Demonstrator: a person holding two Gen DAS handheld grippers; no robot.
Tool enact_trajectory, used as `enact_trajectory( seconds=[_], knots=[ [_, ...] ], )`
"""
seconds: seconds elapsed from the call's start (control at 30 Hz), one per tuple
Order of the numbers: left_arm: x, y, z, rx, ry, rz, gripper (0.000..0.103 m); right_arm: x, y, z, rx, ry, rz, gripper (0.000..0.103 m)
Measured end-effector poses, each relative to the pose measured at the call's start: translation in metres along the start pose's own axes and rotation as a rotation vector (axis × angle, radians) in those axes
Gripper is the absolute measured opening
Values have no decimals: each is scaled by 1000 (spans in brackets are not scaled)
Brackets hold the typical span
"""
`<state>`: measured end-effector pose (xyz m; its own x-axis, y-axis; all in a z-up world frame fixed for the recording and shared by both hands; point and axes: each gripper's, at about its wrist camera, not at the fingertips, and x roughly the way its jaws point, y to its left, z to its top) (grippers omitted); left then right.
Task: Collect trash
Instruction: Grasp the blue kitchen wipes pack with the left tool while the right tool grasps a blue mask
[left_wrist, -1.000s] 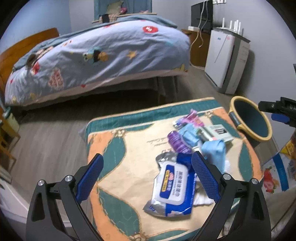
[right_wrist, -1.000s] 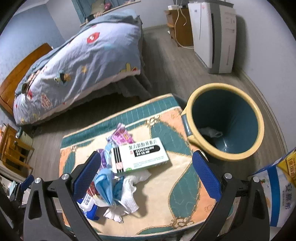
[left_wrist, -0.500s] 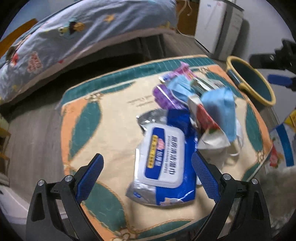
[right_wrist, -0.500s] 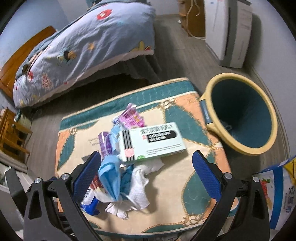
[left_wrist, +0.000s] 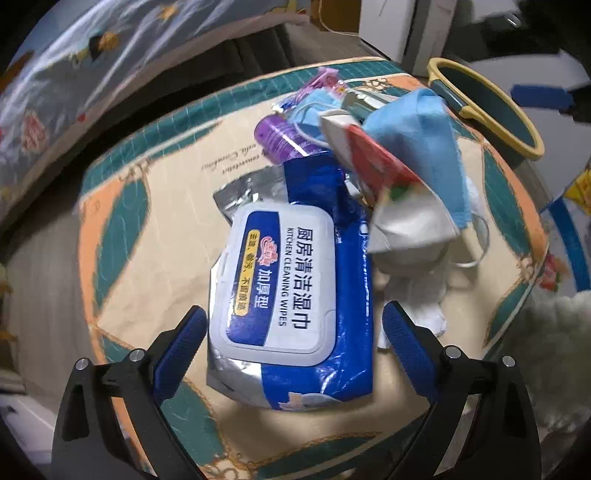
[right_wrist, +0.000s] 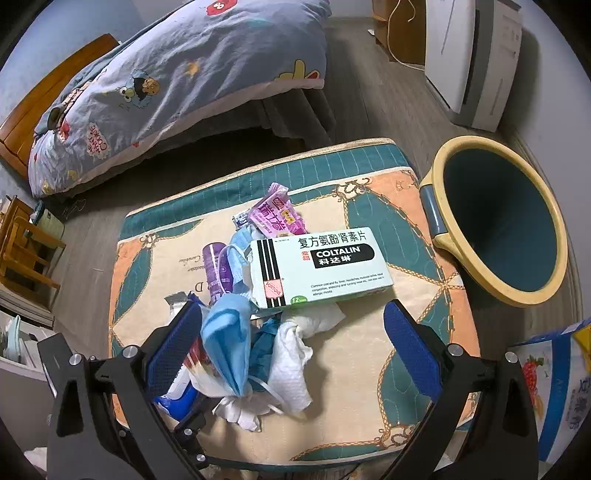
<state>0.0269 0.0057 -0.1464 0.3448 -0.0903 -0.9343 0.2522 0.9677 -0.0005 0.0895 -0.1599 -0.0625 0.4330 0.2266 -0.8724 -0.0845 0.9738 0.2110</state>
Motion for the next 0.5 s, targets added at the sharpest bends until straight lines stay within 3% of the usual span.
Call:
enact_trajectory(
  seconds=[0.2, 0.43, 0.5],
  knots=[
    [9, 11, 1, -46, 40, -2, 93, 0, 0, 1, -1, 2, 1, 97],
    [1, 22, 2, -89, 19, -5, 76, 3, 3, -2, -6, 10, 14, 96],
    [-1, 26, 3, -99, 14, 14, 75, 5, 3, -3, -1, 19, 26, 91]
  ],
)
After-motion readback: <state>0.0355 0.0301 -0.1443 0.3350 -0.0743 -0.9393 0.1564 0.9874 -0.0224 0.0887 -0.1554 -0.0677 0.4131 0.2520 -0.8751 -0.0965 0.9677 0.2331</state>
